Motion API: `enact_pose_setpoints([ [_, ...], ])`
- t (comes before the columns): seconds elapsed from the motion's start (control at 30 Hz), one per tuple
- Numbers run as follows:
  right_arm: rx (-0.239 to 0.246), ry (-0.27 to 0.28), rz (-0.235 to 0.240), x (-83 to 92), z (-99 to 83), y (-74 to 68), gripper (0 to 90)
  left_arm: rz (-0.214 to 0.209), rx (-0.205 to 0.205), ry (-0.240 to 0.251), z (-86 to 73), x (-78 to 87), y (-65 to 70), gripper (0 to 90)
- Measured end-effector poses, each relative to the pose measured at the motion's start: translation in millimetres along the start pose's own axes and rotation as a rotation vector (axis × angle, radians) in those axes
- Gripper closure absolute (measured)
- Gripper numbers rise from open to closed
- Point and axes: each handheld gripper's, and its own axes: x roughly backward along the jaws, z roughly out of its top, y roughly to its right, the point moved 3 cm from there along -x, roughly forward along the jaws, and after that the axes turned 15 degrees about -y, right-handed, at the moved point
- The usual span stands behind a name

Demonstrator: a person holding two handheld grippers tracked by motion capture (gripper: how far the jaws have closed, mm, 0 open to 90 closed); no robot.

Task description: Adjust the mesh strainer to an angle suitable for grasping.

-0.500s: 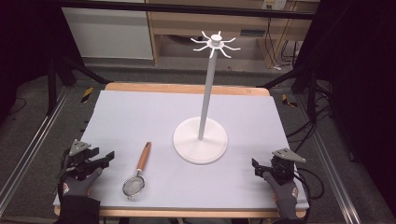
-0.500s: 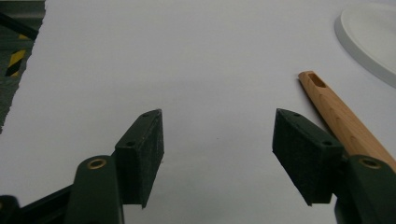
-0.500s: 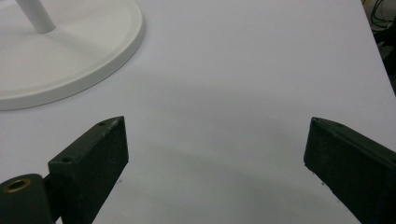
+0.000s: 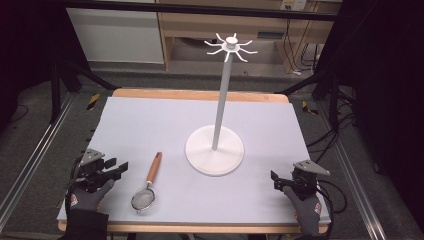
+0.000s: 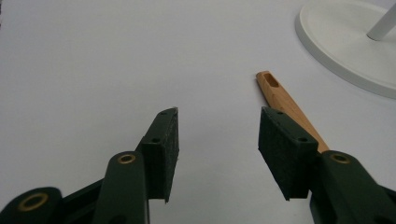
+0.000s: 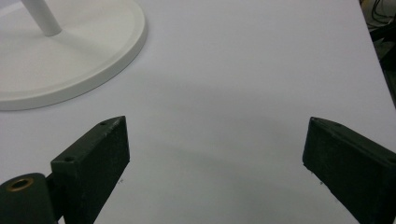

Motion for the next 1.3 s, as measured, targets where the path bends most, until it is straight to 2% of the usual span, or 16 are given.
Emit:
enact_pose_setpoints([
  [0.13,-0.002,-0.012,0.009,0.2,-0.1,0.0,8.1,-0.01,-0.027,-0.017,4.6,-1.0,10.5,48.7],
  [0.47,0.011,-0.024,0.013,-1.3,-0.7,-1.7,8.0,-0.032,-0.056,-0.034,15.1,-0.5,22.5,46.7],
  [0.5,0.004,-0.03,0.024,-1.1,-0.7,-2.5,8.1,-0.034,-0.064,-0.042,17.9,-1.4,25.1,46.4],
  [0.67,0.009,-0.029,0.017,-2.0,0.1,-1.5,8.1,-0.027,-0.085,-0.062,25.6,-3.2,31.6,46.2],
  [0.87,0.016,-0.042,0.016,-2.3,0.1,-3.7,8.1,-0.04,-0.109,-0.075,36.1,-4.8,41.4,46.5],
  [1.1,0.03,-0.059,0.014,-3.6,-0.2,-4.2,8.1,-0.051,-0.129,-0.119,47.5,-16.9,53.2,46.6],
  [1.3,0.03,-0.065,0.019,-3.5,-0.7,-5.8,8.1,-0.051,-0.143,-0.174,45.2,-30.4,58.7,47.0],
])
